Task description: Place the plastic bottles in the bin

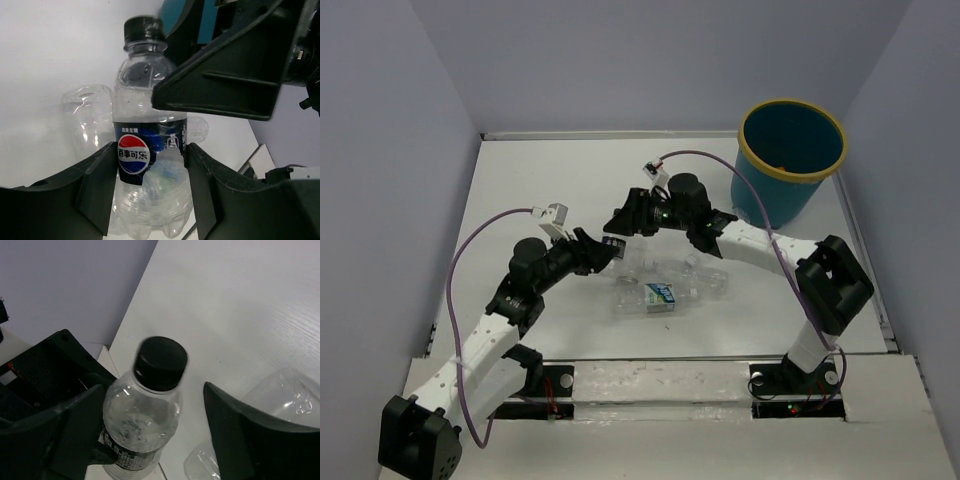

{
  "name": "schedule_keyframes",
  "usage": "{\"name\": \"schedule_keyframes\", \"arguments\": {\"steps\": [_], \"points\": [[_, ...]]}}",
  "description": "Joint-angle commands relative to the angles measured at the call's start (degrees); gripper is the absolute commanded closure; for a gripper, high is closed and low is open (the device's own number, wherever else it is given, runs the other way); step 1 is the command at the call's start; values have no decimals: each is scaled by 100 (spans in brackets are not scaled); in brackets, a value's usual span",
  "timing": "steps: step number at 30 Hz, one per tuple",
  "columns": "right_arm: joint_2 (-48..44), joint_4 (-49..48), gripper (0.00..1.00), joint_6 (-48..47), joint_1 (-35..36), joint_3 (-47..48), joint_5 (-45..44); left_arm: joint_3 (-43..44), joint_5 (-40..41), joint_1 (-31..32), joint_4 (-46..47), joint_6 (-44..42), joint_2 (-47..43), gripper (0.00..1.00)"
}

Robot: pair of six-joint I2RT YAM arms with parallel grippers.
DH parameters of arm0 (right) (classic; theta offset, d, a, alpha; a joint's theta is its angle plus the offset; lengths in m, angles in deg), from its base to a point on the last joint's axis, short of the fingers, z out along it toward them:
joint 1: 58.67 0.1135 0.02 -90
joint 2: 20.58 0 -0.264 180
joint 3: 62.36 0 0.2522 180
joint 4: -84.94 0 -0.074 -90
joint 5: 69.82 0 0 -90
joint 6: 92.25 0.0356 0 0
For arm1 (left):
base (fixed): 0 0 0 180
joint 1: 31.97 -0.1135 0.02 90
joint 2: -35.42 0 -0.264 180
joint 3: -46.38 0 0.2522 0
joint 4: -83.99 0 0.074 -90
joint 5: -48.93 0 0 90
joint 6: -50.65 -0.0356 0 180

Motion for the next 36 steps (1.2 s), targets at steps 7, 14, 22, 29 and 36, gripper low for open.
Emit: {"name": "schedule_keyframes", "arguments": {"steps": [7,14,22,29,36], "points": [[-410,-359,87,82,-2,105,-563,119,-408,125,474,4,-86,19],[-989,-24,97,-87,-933,193,-812,145,-277,335,219,-83,80,17],[-1973,889,97,-831,-2697,797,-1364,339,1111,608,-414,-83,687,17],[-2467,1873,98,-1957,-3817,1519,-3881,610,1780,942,-406,-259,1617,3],[-1766,1962,96,-2925,-4046,1889,-5328,813,2027,1180,-187,-426,2383,3]]}}
